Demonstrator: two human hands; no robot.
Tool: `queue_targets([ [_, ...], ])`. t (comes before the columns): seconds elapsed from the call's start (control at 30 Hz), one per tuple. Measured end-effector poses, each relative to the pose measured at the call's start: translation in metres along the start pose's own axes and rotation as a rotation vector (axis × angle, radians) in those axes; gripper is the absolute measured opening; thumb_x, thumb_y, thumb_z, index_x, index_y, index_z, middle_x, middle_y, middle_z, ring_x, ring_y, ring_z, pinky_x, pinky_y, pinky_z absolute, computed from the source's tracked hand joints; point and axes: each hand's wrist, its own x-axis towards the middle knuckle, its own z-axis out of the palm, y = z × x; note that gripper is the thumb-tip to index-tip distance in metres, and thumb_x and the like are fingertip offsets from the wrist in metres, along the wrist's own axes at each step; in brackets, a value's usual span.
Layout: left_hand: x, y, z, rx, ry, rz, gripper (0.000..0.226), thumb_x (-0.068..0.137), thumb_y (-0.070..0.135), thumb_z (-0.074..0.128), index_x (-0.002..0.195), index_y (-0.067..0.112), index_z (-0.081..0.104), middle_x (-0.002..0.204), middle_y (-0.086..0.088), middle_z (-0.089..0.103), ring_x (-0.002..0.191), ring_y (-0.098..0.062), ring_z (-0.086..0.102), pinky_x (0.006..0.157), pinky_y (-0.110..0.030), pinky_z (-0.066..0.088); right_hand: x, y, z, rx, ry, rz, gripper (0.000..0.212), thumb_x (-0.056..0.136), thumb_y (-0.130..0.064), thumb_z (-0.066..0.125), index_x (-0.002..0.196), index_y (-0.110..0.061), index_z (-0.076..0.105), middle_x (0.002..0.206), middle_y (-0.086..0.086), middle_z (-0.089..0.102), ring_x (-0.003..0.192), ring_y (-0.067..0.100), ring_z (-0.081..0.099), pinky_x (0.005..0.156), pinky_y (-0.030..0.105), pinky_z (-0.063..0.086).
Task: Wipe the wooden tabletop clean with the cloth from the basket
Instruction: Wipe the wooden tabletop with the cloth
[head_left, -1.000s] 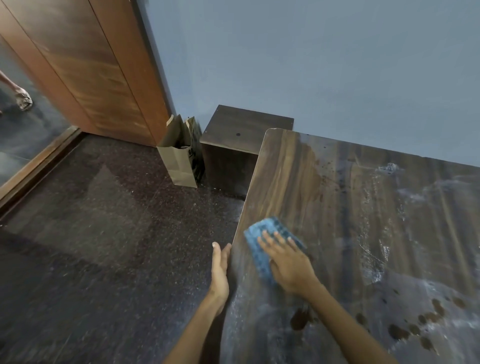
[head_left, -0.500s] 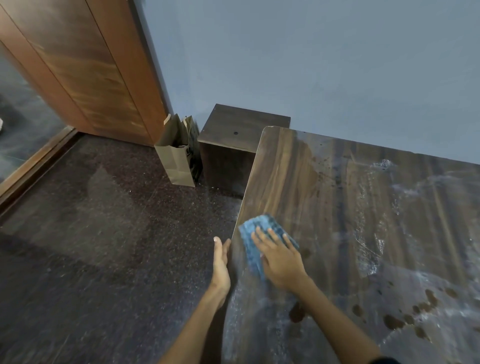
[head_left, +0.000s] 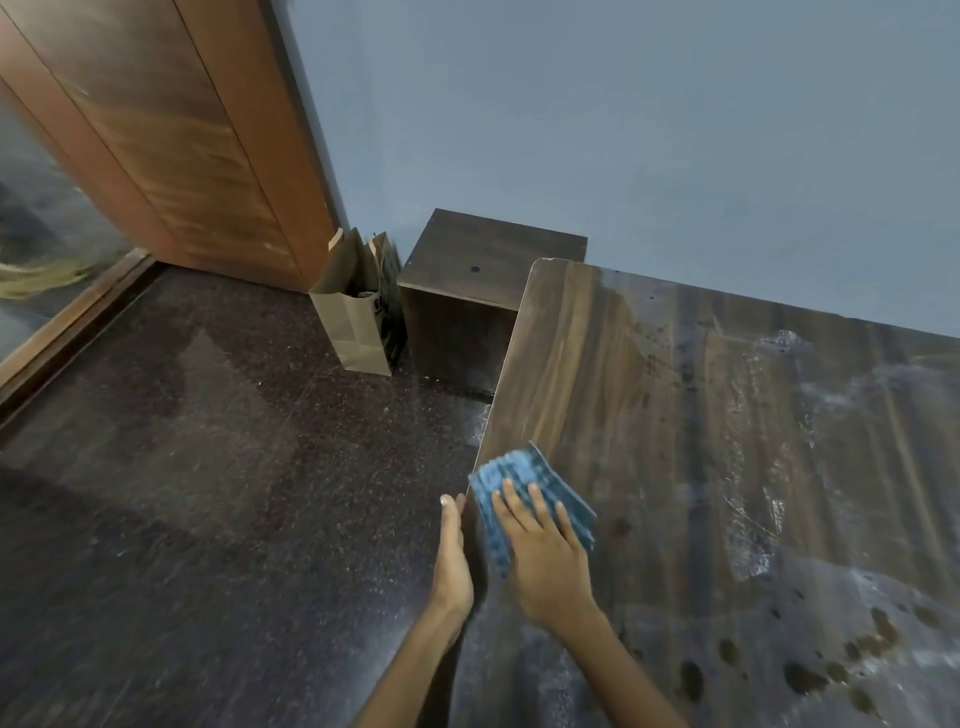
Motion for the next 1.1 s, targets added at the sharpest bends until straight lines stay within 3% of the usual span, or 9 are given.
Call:
queue_targets([
  [0.1, 0.004, -0.002, -0.003, 0.006, 0.037, -0.011, 0.068, 0.091, 0.054, 0.019, 0.142, 0.011, 0.030, 0.138, -0.002, 0.042, 0.120, -0.014, 0.045, 0.099, -0.028, 0.034, 0.014, 0.015, -0.005, -0.026, -0.004, 0.019, 0.060, 0.090, -0.032, 0.033, 0.149, -0.024, 0.022, 0.154, -0.009, 0.014, 0.144, 0.019, 0.010, 0.113, 0.040, 0.007],
  [0.27, 0.003, -0.003, -0.004, 0.069, 0.050, -0.019, 0.070, 0.091, 0.056, 0.016, 0.145, 0.013, 0.024, 0.148, -0.002, 0.031, 0.132, -0.015, 0.034, 0.105, -0.027, 0.027, 0.106, 0.026, -0.035, -0.038, -0.144, 0.160, 0.070, 0.097, -0.028, 0.043, 0.151, -0.021, -0.002, 0.158, -0.004, -0.007, 0.145, 0.025, -0.007, 0.117, 0.043, -0.002],
  [0.47, 0.007, -0.008, -0.002, 0.072, 0.086, 0.024, 0.074, 0.089, 0.057, 0.018, 0.144, 0.009, 0.024, 0.148, -0.004, 0.029, 0.135, -0.016, 0.030, 0.113, -0.031, 0.022, 0.060, 0.016, -0.025, -0.040, -0.154, -0.093, 0.065, 0.096, -0.026, 0.042, 0.151, -0.023, 0.007, 0.159, -0.004, -0.002, 0.145, 0.022, -0.005, 0.116, 0.040, -0.004],
  [0.6, 0.010, -0.009, -0.004, 0.060, 0.110, 0.029, 0.072, 0.091, 0.056, 0.016, 0.143, 0.007, 0.027, 0.149, -0.008, 0.030, 0.136, -0.017, 0.029, 0.113, -0.031, 0.019, -0.034, 0.032, -0.005, -0.004, -0.065, -0.178, 0.056, 0.082, -0.031, 0.039, 0.137, -0.029, 0.046, 0.144, -0.011, 0.043, 0.132, 0.010, 0.041, 0.102, 0.034, 0.041],
  [0.7, 0.009, -0.006, -0.008, 0.065, 0.090, 0.018, 0.069, 0.093, 0.053, 0.013, 0.143, 0.008, 0.028, 0.148, -0.006, 0.030, 0.137, -0.018, 0.027, 0.107, -0.026, 0.020, -0.031, 0.068, -0.009, -0.011, -0.069, 0.029, 0.053, 0.087, -0.035, 0.035, 0.139, -0.027, 0.044, 0.145, -0.009, 0.042, 0.130, 0.016, 0.045, 0.096, 0.038, 0.044],
  [0.77, 0.007, -0.004, -0.008, 0.075, 0.079, 0.020, 0.069, 0.094, 0.053, 0.011, 0.143, 0.008, 0.029, 0.149, -0.008, 0.029, 0.138, -0.019, 0.026, 0.109, -0.030, 0.020, -0.001, 0.072, -0.020, -0.046, -0.023, 0.156, 0.057, 0.092, -0.036, 0.020, 0.146, -0.020, 0.032, 0.152, -0.002, 0.027, 0.138, 0.024, 0.033, 0.104, 0.043, 0.036],
  [0.83, 0.006, -0.002, -0.008, 0.075, 0.071, 0.017, 0.069, 0.094, 0.053, 0.010, 0.143, 0.007, 0.028, 0.149, -0.010, 0.029, 0.137, -0.020, 0.028, 0.108, -0.031, 0.022, 0.032, 0.060, -0.023, -0.014, -0.051, 0.226, 0.054, 0.099, -0.034, 0.012, 0.151, -0.019, 0.004, 0.157, -0.001, -0.004, 0.145, 0.025, 0.000, 0.116, 0.042, 0.006],
  [0.93, 0.005, -0.002, -0.007, 0.056, 0.069, 0.016, 0.068, 0.095, 0.051, 0.010, 0.142, 0.004, 0.028, 0.146, -0.010, 0.034, 0.134, -0.020, 0.033, 0.100, -0.026, 0.027, 0.046, 0.021, -0.013, -0.014, -0.043, 0.135, 0.055, 0.102, -0.028, 0.018, 0.149, -0.020, -0.009, 0.153, -0.001, -0.021, 0.142, 0.026, -0.019, 0.107, 0.041, -0.021],
  [1.1, 0.002, -0.001, -0.011, 0.000, 0.032, 0.010, 0.081, 0.090, 0.064, 0.013, 0.130, 0.003, 0.047, 0.133, -0.016, 0.051, 0.120, -0.025, 0.050, 0.104, -0.036, 0.036, -0.027, -0.003, 0.016, 0.010, -0.064, -0.202, 0.052, 0.092, -0.032, 0.033, 0.143, -0.020, 0.037, 0.148, -0.003, 0.037, 0.138, 0.022, 0.029, 0.113, 0.043, 0.020],
])
